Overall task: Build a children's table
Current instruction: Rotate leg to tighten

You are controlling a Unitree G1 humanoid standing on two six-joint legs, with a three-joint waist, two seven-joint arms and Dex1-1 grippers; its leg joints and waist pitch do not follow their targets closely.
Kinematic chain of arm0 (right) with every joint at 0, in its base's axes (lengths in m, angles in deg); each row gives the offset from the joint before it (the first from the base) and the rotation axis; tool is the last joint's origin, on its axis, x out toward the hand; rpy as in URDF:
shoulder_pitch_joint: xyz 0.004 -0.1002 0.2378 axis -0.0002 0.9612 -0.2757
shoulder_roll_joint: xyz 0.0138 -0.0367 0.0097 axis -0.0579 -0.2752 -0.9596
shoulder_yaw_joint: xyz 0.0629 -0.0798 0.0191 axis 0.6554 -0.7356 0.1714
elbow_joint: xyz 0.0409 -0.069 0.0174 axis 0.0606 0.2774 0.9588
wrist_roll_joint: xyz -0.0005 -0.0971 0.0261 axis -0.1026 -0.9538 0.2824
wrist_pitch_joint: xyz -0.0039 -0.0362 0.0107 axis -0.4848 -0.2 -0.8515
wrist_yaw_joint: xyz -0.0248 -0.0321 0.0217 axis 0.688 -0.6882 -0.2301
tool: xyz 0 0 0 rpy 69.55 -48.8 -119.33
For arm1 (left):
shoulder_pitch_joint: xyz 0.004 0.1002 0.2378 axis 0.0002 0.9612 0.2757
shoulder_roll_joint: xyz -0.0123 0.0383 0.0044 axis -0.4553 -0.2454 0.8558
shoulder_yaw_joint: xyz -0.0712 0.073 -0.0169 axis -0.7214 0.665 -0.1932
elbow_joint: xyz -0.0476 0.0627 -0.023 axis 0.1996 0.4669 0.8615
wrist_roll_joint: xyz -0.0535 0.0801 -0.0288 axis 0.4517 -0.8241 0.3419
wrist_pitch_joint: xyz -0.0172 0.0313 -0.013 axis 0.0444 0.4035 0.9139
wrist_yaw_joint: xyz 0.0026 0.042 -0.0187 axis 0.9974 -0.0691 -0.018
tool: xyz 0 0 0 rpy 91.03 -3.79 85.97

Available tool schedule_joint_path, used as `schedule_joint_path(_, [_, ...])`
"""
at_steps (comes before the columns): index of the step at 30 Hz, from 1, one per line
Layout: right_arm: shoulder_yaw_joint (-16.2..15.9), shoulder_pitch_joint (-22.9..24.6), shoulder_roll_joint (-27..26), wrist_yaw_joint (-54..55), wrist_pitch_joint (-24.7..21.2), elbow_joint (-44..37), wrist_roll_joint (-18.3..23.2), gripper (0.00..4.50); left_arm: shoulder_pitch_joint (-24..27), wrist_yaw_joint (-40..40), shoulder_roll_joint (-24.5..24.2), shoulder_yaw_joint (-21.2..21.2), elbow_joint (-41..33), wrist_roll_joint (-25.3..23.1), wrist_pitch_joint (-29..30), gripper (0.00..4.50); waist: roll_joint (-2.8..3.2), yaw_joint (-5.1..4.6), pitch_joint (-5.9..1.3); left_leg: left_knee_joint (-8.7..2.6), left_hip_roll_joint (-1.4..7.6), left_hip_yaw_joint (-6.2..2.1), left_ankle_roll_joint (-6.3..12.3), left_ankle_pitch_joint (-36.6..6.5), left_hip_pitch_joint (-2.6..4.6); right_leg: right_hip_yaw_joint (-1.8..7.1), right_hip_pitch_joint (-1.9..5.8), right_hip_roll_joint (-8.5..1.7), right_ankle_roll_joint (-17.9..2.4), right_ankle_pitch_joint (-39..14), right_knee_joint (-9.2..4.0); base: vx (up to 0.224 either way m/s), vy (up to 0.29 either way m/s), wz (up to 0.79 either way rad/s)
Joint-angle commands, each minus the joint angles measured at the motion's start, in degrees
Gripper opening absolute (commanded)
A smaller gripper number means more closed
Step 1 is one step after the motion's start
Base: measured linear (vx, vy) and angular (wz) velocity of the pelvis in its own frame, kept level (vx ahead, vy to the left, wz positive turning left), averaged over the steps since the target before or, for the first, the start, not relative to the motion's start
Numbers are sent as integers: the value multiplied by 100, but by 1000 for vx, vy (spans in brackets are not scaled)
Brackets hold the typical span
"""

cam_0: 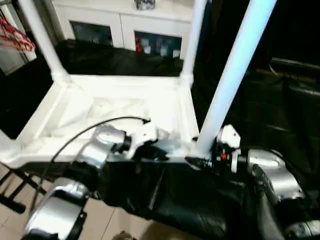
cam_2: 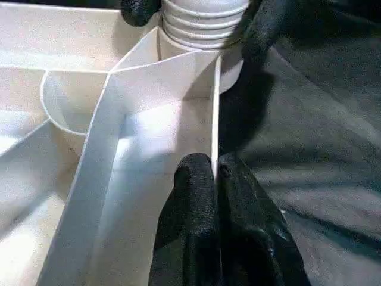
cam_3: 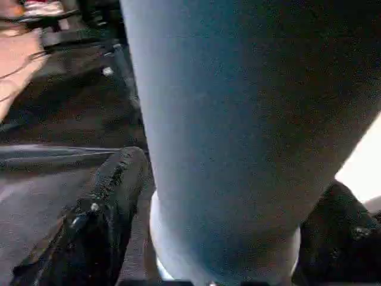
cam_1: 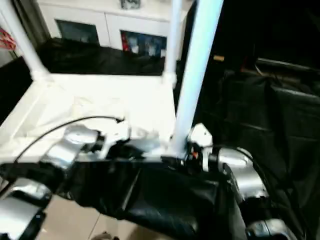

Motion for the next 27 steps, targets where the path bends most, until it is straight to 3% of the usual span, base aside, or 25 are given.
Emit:
schedule_joint_path(1, [-300, 64, -40, -285, -73, -281, 36, 330, -63, -42, 64, 35, -172, 160, -28, 0, -37, -4, -348, -308, 202, -33, 437, -1026, 12, 275, 308, -478, -1051, -1112, -453, 0, 0, 0])
schedule_joint_path(6, [-356, 114, 8, -370, -160, -400, 67, 294, -102, -159, -35, 29, -111, 152, -22, 0, -38, -3, -355, -304, 198, -35, 409, -983, 6, 272, 320, -475, -1071, -998, -437, 0, 0, 0])
schedule_joint_path(7, [-368, 128, 15, -380, -195, -427, 76, 288, -117, -150, -42, 22, -78, 148, -29, 0, -63, -6, -354, -303, 196, -32, 411, -986, 7, 270, 321, -474, -1071, -1007, -439, 0, 0, 0])
schedule_joint_path(11, [-232, 157, -270, 221, -262, -310, 18, 270, -187, 687, 158, -106, 106, -22, -49, 0, -72, 8, -347, -302, 196, -33, 399, -943, 2, 274, 314, -486, -1024, -1098, -441, 0, 0, 0])
schedule_joint_path(17, [-3, -39, -761, 1559, -164, 168, -317, 268, -339, 1665, 457, -217, 305, -187, 155, 0, -65, -56, -315, -355, 162, -66, 119, -1302, 41, 267, 298, -508, -759, -2071, -548, 0, 0, 0])
schedule_joint_path(19, [102, -179, -1028, 2277, -195, 444, -458, 268, -411, 2076, 634, -263, 355, -226, 287, 0, -50, -69, -314, -359, 176, -65, 104, -1280, 47, 283, 280, -506, -760, -1975, -543, 0, 0, 0])
schedule_joint_path(20, [158, -276, -1224, 2711, -238, 610, -525, 267, -444, 2318, 746, -278, 375, -261, 380, 0, 1, -73, -331, -355, 168, -76, 90, -1263, 55, 281, 294, -509, -803, -1854, -528, 0, 0, 0])
schedule_joint_path(21, [263, -480, -1548, 3489, -327, 936, -638, 267, -472, 2596, 916, -277, 382, -294, 511, 0, -21, -136, -327, -362, 166, -69, 36, -1229, 32, 289, 282, -488, -883, -1627, -501, 0, 0, 0])
schedule_joint_path(22, [277, -506, -1588, 3582, -341, 976, -649, 267, -476, 2635, 937, -276, 384, -299, 525, 0, -21, -136, -327, -362, 166, -69, 36, -1229, 32, 289, 282, -488, -883, -1627, -501, 0, 0, 0])
schedule_joint_path(23, [352, -664, -1815, 4068, -410, 1201, -691, 267, -512, 2959, 1057, -291, 425, -340, 588, 0, 19, -175, -350, -352, 155, -80, -16, -1176, 44, 284, 305, -497, -947, -1454, -479, 0, 0, 0])
schedule_joint_path(26, [526, -1025, -2213, 4787, -427, 1737, -716, 267, -556, 3492, 1330, -319, 466, -400, 677, 0, 5, -209, -370, -324, 137, -57, 70, -1024, 32, 295, 324, -474, -1035, -1036, -450, 0, 0, 0])
schedule_joint_path(27, [533, -1046, -2234, 4818, -417, 1768, -722, 267, -558, 3510, 1345, -319, 467, -405, 679, 0, 28, -207, -368, -327, 140, -60, 87, -999, 25, 296, 321, -481, -1058, -970, -448, 0, 0, 0])
